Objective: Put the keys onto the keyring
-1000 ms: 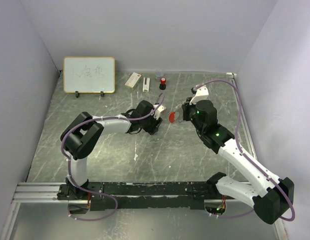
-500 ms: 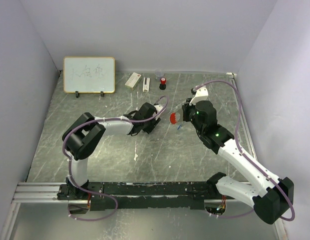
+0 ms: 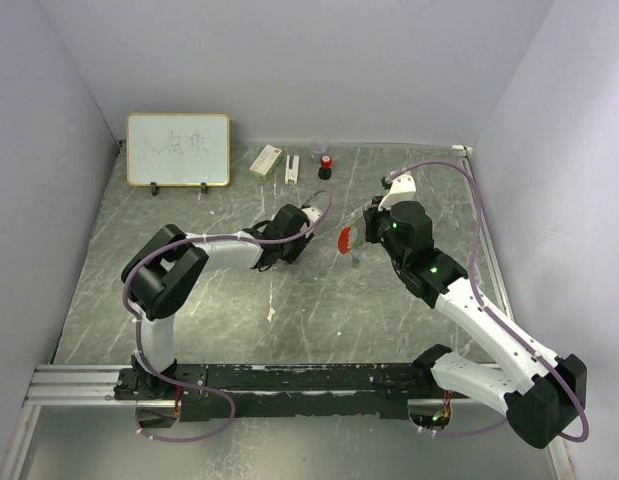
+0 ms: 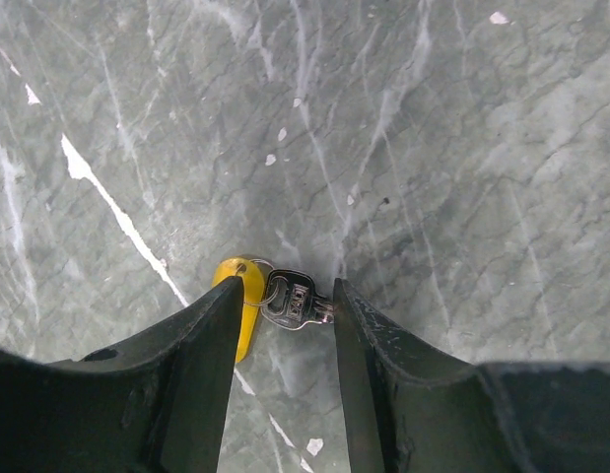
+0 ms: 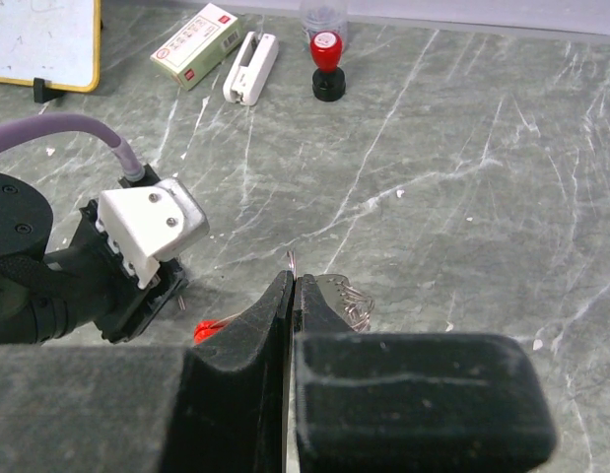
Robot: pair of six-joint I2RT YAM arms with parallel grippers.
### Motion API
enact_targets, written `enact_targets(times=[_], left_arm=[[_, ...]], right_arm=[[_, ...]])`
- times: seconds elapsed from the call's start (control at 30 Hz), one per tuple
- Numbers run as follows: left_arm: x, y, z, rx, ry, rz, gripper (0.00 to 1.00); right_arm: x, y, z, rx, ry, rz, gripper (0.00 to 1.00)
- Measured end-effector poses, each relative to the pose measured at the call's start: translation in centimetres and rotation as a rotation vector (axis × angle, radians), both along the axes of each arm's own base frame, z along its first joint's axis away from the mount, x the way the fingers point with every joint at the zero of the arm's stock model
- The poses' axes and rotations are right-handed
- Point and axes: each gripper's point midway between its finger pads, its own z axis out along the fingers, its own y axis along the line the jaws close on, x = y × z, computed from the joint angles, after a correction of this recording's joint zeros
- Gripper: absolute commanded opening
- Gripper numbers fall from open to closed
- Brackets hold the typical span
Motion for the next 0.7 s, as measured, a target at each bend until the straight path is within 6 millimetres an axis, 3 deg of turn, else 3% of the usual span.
enact_targets(times=[0.37,0.53,0.7], left_arm=[[-0.8,2.0,0.3,0.004,0.005,0.035,0.55],[-0.9,2.0,1.4,-0.024,-0.008,0.042,0.55],[-0.5,1.7,2.3,-0.082,-0.009,0.053,0.49]], right_arm=[[0.0,0.0,0.0,0.0,-0.001,-0.001,0.0],[0.0,-0.1,0.0,0.0,-0.001,-0.003,0.0],[0.0,-0.1,0.0,0.0,-0.001,-0.003,0.0]])
